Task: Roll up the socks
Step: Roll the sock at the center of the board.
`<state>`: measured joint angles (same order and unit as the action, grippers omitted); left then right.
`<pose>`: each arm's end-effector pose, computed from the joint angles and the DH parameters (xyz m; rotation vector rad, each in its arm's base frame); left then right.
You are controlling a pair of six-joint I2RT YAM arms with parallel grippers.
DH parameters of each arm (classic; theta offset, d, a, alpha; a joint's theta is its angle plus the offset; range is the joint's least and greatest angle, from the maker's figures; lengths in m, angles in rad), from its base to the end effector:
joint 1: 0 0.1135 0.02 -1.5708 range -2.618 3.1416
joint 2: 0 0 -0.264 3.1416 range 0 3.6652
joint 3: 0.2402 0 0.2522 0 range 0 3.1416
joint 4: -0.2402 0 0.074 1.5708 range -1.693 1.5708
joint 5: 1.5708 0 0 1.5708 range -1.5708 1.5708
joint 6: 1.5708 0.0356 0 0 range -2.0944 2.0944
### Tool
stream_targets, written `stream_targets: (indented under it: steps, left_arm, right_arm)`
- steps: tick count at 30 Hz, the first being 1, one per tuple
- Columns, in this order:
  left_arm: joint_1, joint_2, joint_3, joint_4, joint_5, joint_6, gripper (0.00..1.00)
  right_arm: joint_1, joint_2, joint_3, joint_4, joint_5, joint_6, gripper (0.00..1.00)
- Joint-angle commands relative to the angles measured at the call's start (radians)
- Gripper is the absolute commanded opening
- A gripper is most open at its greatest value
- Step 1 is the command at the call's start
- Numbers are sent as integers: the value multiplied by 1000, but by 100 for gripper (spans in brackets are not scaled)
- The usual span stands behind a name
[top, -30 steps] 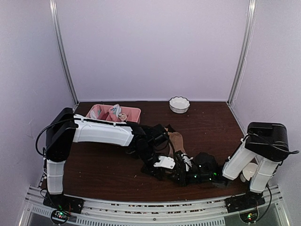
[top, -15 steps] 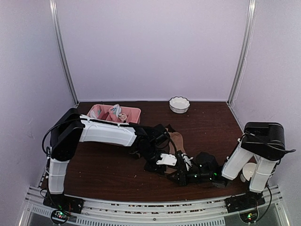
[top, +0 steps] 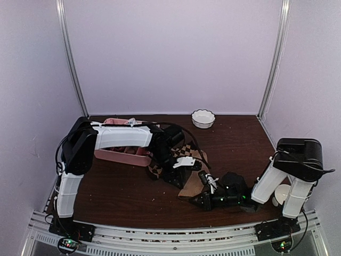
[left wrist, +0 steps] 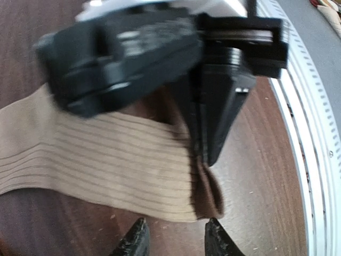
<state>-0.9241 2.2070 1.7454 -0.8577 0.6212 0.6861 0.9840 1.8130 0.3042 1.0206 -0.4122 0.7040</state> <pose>0.2537 -0.3704 0.1708 2.1131 1.8726 -0.9415 0.1280 0.2182 0.0790 -0.6177 2.2760 1.3763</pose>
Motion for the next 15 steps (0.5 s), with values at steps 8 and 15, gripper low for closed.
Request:
stream_targets:
  steps: [8, 15]
  left_arm:
    - [-70, -15, -150, 167, -94, -21, 37]
    - [-73, -18, -169, 246, -146, -72, 36]
  right_arm:
    - [0, 88, -13, -223, -29, 50, 0]
    - [0, 104, -14, -195, -43, 63, 0]
